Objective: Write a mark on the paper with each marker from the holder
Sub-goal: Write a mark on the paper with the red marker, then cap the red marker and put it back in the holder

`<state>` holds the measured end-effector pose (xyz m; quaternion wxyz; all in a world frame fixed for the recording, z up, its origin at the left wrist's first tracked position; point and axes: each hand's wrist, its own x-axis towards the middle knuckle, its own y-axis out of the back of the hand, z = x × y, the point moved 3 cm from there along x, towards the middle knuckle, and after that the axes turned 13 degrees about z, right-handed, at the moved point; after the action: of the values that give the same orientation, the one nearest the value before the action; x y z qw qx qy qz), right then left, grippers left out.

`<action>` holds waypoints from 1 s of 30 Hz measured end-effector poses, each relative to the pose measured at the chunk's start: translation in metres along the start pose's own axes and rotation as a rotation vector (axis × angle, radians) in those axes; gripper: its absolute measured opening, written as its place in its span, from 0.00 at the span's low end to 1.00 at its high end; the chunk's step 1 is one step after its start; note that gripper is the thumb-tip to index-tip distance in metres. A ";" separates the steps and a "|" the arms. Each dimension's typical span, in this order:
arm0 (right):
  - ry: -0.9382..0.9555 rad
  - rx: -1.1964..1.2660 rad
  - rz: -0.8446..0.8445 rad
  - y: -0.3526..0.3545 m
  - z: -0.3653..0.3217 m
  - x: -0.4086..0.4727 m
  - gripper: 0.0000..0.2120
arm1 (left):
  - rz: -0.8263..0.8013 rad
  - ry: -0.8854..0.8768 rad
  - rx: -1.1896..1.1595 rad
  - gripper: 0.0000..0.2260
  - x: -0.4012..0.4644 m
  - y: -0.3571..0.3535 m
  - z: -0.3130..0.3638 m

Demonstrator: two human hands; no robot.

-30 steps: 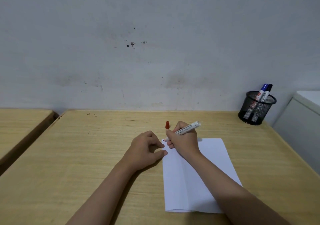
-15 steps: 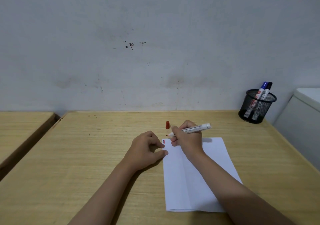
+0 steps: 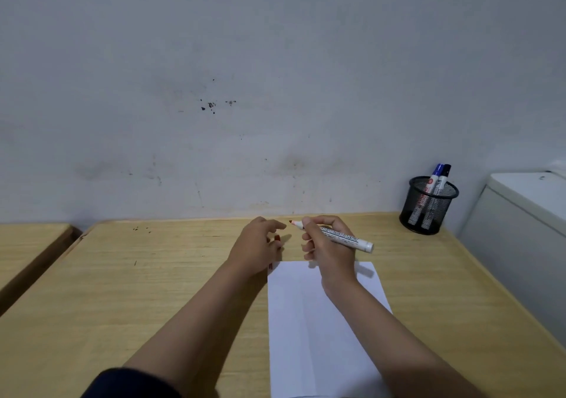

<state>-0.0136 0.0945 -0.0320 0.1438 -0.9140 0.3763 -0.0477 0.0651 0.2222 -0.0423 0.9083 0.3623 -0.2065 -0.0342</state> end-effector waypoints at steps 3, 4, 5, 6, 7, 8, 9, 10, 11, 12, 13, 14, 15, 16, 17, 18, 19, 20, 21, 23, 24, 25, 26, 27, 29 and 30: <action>0.068 -0.057 -0.071 0.010 -0.012 -0.001 0.06 | -0.048 0.018 0.037 0.09 0.006 -0.003 0.001; 0.093 -0.081 -0.098 0.015 -0.017 -0.002 0.06 | -0.040 0.042 0.003 0.08 0.007 -0.001 0.002; 0.114 -0.103 -0.122 0.019 -0.022 -0.002 0.05 | -0.025 0.084 -0.067 0.07 0.006 0.001 0.004; 0.129 -0.112 -0.144 0.024 -0.026 -0.002 0.04 | -0.007 0.138 -0.180 0.05 0.006 0.005 0.006; 0.139 -0.113 -0.163 0.028 -0.030 -0.002 0.02 | 0.003 0.199 -0.326 0.05 0.004 0.009 0.011; 0.148 -0.113 -0.175 0.031 -0.034 -0.003 0.02 | -0.002 0.255 -0.476 0.05 0.001 0.015 0.016; 0.157 -0.115 -0.182 0.034 -0.038 -0.003 0.02 | -0.020 0.302 -0.608 0.06 -0.002 0.020 0.023; 0.169 -0.116 -0.186 0.036 -0.041 -0.004 0.02 | -0.045 0.338 -0.714 0.07 -0.006 0.024 0.029; 0.183 -0.114 -0.190 0.038 -0.045 -0.006 0.02 | -0.070 0.366 -0.795 0.07 -0.009 0.028 0.034; 0.197 -0.113 -0.190 0.040 -0.048 -0.008 0.03 | -0.092 0.388 -0.856 0.07 -0.013 0.032 0.038; 0.211 -0.116 -0.191 0.041 -0.051 -0.010 0.03 | -0.110 0.407 -0.903 0.07 -0.016 0.035 0.042; 0.226 -0.121 -0.193 0.041 -0.054 -0.012 0.03 | -0.124 0.423 -0.939 0.06 -0.020 0.038 0.045; 0.240 -0.129 -0.196 0.041 -0.058 -0.015 0.02 | -0.134 0.436 -0.963 0.06 -0.023 0.040 0.049; 0.255 -0.135 -0.201 0.041 -0.061 -0.019 0.02 | -0.143 0.444 -0.976 0.06 -0.026 0.042 0.053; 0.266 -0.138 -0.207 0.041 -0.065 -0.022 0.03 | -0.154 0.447 -0.989 0.05 -0.029 0.044 0.057; 0.275 -0.139 -0.213 0.040 -0.068 -0.025 0.03 | -0.168 0.445 -1.003 0.05 -0.032 0.045 0.060; 0.280 -0.139 -0.220 0.040 -0.070 -0.028 0.04 | -0.181 0.444 -1.021 0.05 -0.034 0.047 0.063; 0.282 -0.136 -0.228 0.040 -0.073 -0.030 0.04 | -0.191 0.441 -1.035 0.05 -0.036 0.050 0.065; 0.282 -0.133 -0.241 0.040 -0.075 -0.032 0.04 | -0.199 0.438 -1.043 0.04 -0.038 0.052 0.067; 0.295 -0.141 -0.283 0.041 -0.080 -0.036 0.04 | -0.211 0.426 -1.037 0.04 -0.041 0.057 0.069; 0.306 -0.154 -0.312 0.041 -0.083 -0.038 0.04 | -0.215 0.418 -1.032 0.04 -0.044 0.059 0.070; 0.312 -0.166 -0.342 0.041 -0.086 -0.041 0.05 | -0.216 0.410 -1.030 0.04 -0.046 0.061 0.071; 0.316 -0.175 -0.366 0.041 -0.089 -0.044 0.05 | -0.214 0.403 -1.033 0.04 -0.047 0.063 0.073; 0.317 -0.180 -0.386 0.041 -0.091 -0.046 0.05 | -0.214 0.396 -1.037 0.04 -0.049 0.065 0.074; 0.322 -0.188 -0.401 0.040 -0.095 -0.048 0.06 | -0.227 0.364 -1.022 0.04 -0.052 0.070 0.078; 0.323 -0.188 -0.395 0.040 -0.096 -0.048 0.05 | -0.238 0.337 -1.007 0.04 -0.054 0.072 0.080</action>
<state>-0.0940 0.0791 0.0489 -0.0157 -0.9596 0.2116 -0.1846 -0.0224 0.2353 0.0395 0.9799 -0.0961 0.0263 -0.1728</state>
